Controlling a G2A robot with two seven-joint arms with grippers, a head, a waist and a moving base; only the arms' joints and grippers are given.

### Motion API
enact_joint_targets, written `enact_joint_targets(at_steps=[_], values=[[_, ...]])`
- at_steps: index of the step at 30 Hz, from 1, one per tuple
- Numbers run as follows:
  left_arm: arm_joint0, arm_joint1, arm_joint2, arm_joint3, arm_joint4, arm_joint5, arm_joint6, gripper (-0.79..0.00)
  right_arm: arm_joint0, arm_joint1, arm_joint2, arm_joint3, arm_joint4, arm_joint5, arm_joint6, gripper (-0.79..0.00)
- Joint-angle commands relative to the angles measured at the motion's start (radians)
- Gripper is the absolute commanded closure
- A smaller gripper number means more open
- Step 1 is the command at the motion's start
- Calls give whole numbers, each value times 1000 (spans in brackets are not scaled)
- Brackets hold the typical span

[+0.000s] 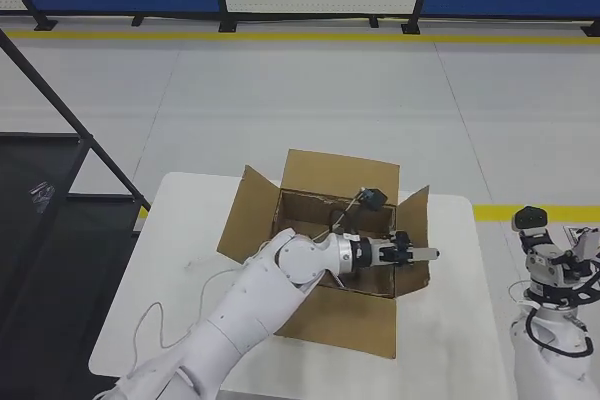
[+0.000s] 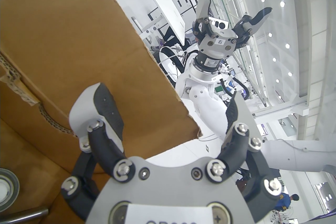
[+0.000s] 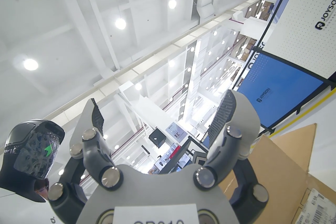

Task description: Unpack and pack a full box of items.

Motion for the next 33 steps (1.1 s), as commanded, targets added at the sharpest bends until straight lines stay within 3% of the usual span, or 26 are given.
enact_joint_targets(at_steps=[1,12,19,33], values=[[-10,-19,16,35,4,1,16,-785,-10,0,4,-3,-4,-6,-13,-785],[-59,-110,71,207,-9,27,-3,-785,-22,-2,13,9,-16,-24,-87,-785],[-79,-149,72,290,-18,32,-6,-785,-22,-2,13,9,-16,-24,-87,-785],[-100,-212,62,395,9,68,106,-785,-37,-2,11,-25,-35,6,-103,-785]])
